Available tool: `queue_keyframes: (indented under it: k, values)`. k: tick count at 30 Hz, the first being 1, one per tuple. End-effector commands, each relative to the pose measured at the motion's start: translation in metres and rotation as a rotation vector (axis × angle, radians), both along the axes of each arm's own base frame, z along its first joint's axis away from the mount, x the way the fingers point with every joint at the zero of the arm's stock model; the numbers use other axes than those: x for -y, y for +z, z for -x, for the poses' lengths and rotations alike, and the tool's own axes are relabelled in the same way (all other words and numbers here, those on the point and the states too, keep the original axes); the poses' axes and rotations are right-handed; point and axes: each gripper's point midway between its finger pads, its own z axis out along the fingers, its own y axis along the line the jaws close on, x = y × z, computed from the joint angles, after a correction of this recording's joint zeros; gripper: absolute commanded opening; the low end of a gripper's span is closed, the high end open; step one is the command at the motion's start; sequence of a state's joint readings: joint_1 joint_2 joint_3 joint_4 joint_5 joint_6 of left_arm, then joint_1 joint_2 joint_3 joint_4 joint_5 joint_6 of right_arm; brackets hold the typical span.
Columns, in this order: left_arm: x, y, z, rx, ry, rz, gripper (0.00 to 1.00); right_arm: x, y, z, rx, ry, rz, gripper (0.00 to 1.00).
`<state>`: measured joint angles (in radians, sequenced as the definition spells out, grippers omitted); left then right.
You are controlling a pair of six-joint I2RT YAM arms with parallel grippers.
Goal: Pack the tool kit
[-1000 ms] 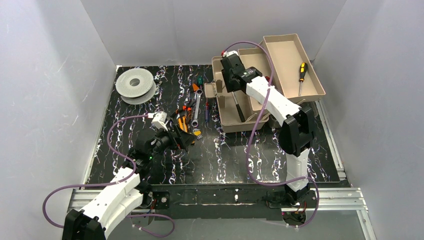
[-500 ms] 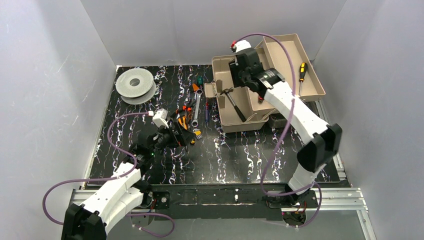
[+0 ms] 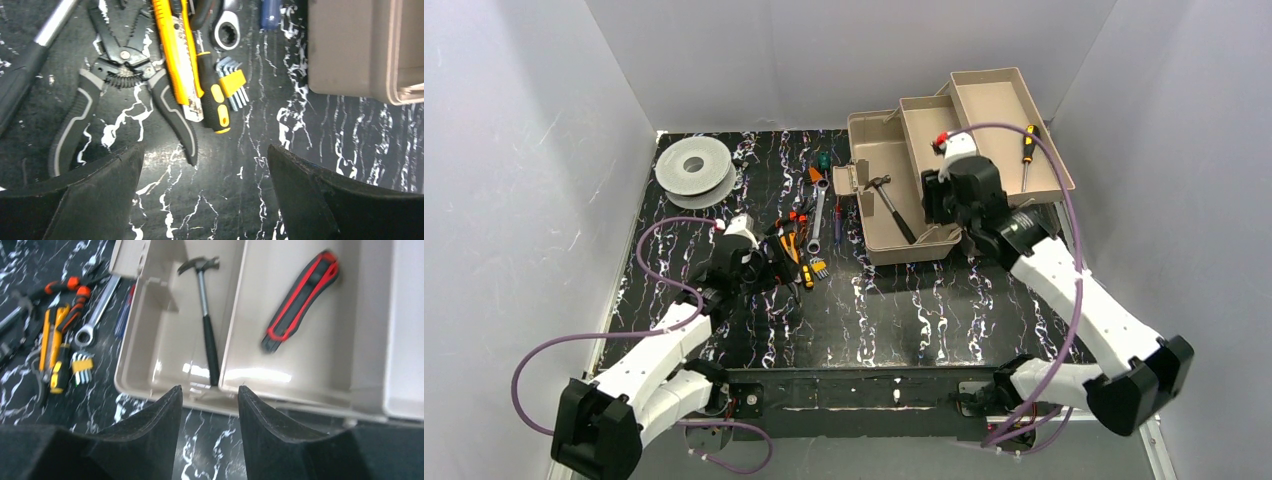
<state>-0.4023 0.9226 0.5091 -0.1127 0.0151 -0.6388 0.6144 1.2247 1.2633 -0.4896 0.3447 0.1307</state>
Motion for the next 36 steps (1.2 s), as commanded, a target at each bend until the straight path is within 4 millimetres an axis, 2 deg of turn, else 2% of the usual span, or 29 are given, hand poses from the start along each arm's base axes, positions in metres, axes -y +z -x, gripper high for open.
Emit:
queue_keyframes:
  k: [1, 6, 10, 15, 21, 26, 27, 31, 36]
  values:
    - [-0.019, -0.001, -0.006, -0.043, 0.093, -0.091, 0.93, -0.013, -0.004, 0.026, 0.002, 0.092, -0.157, 0.52]
    - [-0.022, -0.017, -0.007, -0.137, 0.120, -0.139, 0.87, -0.027, -0.029, 0.053, -0.089, 0.173, -0.255, 0.52]
    - [-0.025, -0.027, -0.008, -0.215, 0.134, -0.187, 0.83, -0.037, -0.046, 0.062, -0.164, 0.209, -0.271, 0.52]
    - [-0.038, -0.029, -0.011, -0.246, 0.178, -0.266, 0.79, -0.057, -0.053, 0.070, -0.188, 0.242, -0.229, 0.52]
    - [-0.074, -0.013, -0.004, -0.187, 0.344, -0.342, 0.71, -0.107, -0.053, 0.075, -0.239, 0.273, -0.240, 0.52]
    - [-0.099, 0.003, 0.010, -0.087, 0.486, -0.306, 0.71, -0.156, -0.064, 0.075, -0.301, 0.272, -0.213, 0.54]
    - [-0.103, 0.007, 0.013, -0.063, 0.510, -0.296, 0.72, -0.166, -0.071, 0.074, -0.320, 0.275, -0.195, 0.55]
    - [-0.115, 0.024, 0.023, 0.030, 0.564, -0.247, 0.76, -0.205, -0.086, 0.069, -0.372, 0.318, -0.156, 0.57]
    - [-0.118, 0.045, 0.030, 0.143, 0.569, -0.169, 0.79, -0.230, -0.106, 0.059, -0.436, 0.298, -0.124, 0.66]
